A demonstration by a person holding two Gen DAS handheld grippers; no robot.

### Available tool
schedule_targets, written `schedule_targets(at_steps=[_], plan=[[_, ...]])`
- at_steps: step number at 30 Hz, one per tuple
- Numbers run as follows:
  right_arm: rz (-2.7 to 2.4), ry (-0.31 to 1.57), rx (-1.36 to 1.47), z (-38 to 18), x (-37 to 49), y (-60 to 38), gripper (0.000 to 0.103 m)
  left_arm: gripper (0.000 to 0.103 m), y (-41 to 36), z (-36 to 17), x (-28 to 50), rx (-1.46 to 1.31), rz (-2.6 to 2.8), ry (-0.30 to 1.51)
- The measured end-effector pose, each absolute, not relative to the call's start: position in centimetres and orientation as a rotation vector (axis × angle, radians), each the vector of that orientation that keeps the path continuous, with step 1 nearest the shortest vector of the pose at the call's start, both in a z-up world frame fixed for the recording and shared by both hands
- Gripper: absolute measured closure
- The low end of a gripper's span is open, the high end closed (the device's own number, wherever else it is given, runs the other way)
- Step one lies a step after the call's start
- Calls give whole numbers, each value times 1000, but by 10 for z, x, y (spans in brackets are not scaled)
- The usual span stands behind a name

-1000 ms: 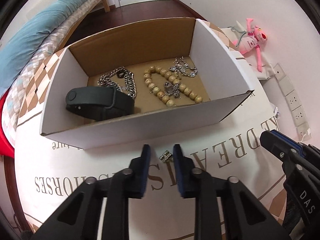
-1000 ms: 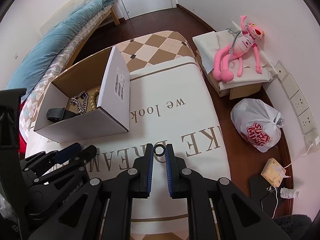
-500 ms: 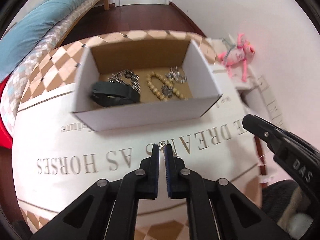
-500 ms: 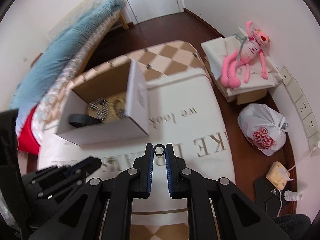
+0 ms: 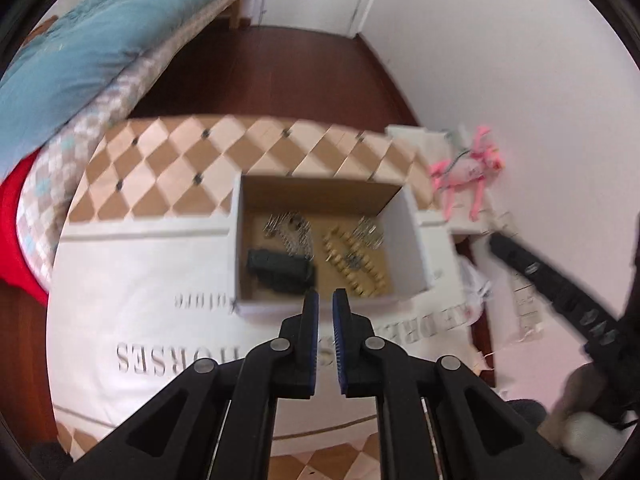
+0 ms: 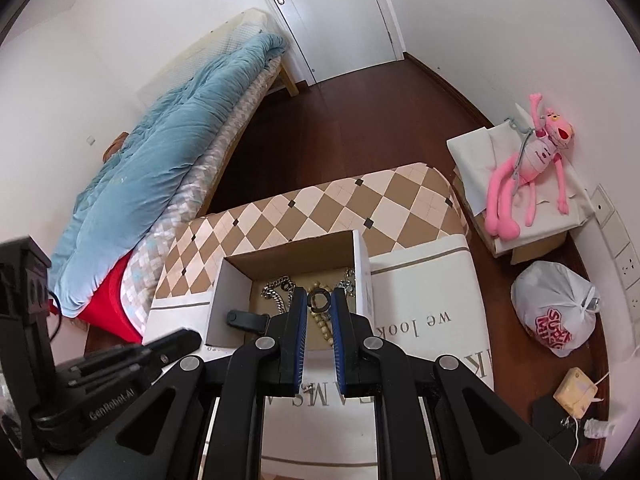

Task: Organize jewelry
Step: 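Carry the charm and ring over the box and open both tools inside it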

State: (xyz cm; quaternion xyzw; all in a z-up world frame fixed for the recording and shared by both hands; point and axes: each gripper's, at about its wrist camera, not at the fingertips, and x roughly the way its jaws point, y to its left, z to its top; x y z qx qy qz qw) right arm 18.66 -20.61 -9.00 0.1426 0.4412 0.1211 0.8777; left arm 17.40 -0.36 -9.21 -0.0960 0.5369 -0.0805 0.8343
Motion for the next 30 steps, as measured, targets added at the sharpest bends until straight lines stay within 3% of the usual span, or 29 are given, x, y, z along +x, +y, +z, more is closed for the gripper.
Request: schedule_targets(at_steps=[1,3,4,5,19,21,23,26,30], plan=[[247,928,303,-93,185,-208,91,92,-8,-102,170,-193,-176,1153],[233,946,312,-104,178,-214,90,70,-14,-122,162,-178,-171,1179],[224,958,318,-111,175,-219,91,37,-17,-133,159,-168,-163,1191],[210,975,324,-119,171,-223,91,24,-21,-144,156,-158,-158,1202],[105,1048,377,-169,152,-261,90,26,-67,-202,157,-6,-150,1237],[103,1050,374,-170,152,-261,91,36,-71,-203,159,17,-152,1226],[101,1052,373,-171,153,-262,90,69,-77,-201,158,60,-154,1200],[98,1056,369,-172,153,-262,90,93,-82,-199,164,83,-169,1193],[101,1062,362,-174,151,-261,90,94,-83,-200,167,85,-176,1179]])
